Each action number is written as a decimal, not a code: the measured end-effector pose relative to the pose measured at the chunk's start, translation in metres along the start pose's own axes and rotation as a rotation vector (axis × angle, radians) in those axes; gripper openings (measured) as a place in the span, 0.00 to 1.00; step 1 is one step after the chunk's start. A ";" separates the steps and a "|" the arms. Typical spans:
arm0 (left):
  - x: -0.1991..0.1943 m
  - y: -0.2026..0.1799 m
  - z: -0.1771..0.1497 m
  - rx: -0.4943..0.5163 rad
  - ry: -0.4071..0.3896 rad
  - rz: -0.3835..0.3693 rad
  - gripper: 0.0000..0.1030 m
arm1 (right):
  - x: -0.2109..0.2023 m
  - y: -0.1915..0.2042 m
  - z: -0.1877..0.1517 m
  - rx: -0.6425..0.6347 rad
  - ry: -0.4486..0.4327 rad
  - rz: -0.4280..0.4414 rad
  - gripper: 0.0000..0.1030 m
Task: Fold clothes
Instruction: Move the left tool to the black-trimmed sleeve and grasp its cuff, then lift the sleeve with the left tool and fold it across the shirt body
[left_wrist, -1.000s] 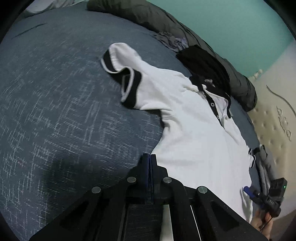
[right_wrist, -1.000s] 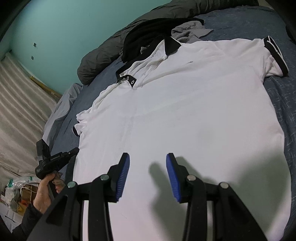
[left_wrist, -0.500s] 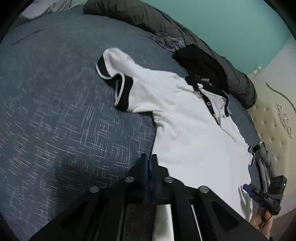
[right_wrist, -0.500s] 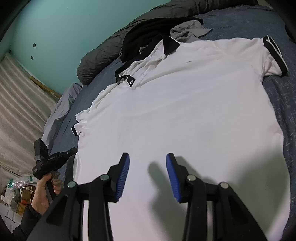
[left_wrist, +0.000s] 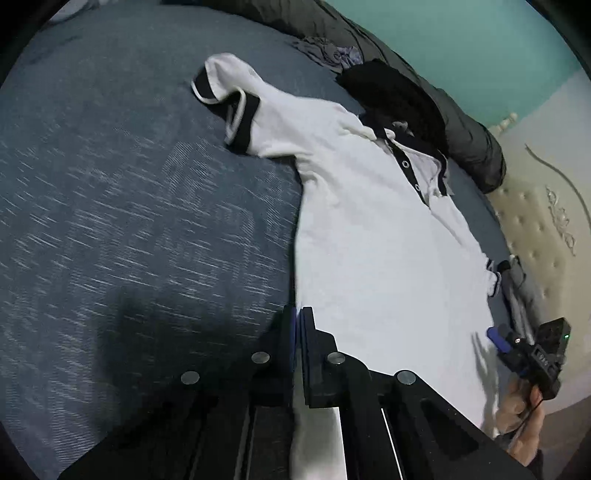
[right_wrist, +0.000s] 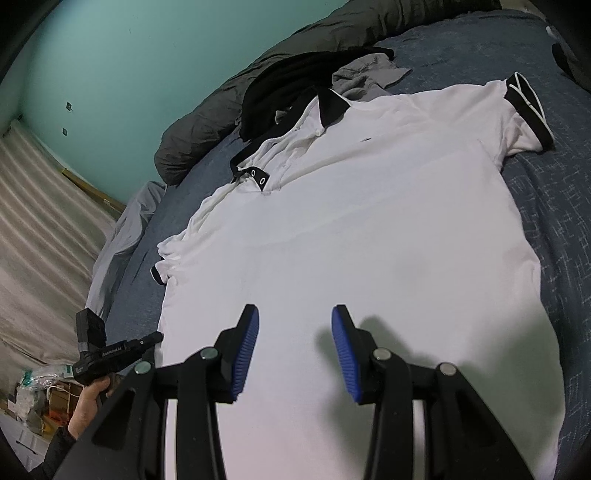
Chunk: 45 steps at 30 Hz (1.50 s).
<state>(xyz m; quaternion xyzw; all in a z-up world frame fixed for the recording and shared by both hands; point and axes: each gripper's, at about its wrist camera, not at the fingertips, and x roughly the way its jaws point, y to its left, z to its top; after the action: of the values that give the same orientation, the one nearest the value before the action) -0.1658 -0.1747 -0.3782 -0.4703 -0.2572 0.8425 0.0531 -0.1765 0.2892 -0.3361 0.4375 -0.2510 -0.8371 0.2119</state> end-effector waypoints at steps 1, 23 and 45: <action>-0.002 0.003 0.001 -0.005 -0.002 0.007 0.02 | 0.000 0.000 0.000 -0.001 -0.001 0.003 0.40; -0.002 0.027 0.103 -0.075 -0.128 0.171 0.36 | 0.004 -0.006 0.008 -0.001 -0.006 0.000 0.40; 0.067 -0.034 0.153 0.107 -0.108 0.219 0.36 | 0.008 -0.017 0.011 0.023 0.005 0.010 0.40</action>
<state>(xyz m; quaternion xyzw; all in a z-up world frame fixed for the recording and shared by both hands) -0.3337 -0.1817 -0.3478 -0.4459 -0.1613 0.8800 -0.0283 -0.1922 0.3008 -0.3457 0.4406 -0.2622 -0.8321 0.2116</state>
